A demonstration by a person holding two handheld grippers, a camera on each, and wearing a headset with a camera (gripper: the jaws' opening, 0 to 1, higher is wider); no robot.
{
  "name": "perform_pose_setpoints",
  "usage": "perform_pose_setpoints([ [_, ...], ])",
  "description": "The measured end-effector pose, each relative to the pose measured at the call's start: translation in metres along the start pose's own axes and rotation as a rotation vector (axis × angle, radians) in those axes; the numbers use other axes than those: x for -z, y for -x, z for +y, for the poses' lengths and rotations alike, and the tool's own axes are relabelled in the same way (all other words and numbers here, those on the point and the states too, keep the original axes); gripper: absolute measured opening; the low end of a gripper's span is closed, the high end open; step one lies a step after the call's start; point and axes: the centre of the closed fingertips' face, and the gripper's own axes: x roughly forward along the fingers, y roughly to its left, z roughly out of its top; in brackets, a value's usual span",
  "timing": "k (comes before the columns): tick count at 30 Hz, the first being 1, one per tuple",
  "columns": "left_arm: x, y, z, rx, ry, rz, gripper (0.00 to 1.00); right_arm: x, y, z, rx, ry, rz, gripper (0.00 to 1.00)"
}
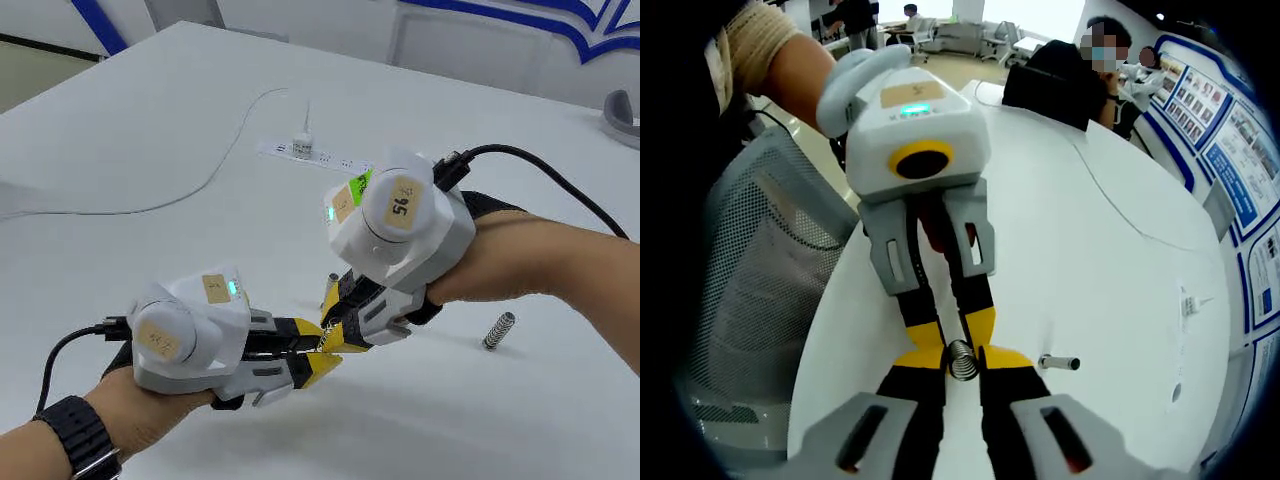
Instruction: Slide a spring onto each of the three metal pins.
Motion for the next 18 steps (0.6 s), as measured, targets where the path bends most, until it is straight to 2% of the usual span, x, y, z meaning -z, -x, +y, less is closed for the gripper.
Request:
perform_pose_setpoints([
  [18,-0.0001,-0.0003,0.0012,-0.008,-0.009,0.001,0.11,0.0028,-0.0001,-0.0006,-0.006,-0.009,0.010,0.13],
])
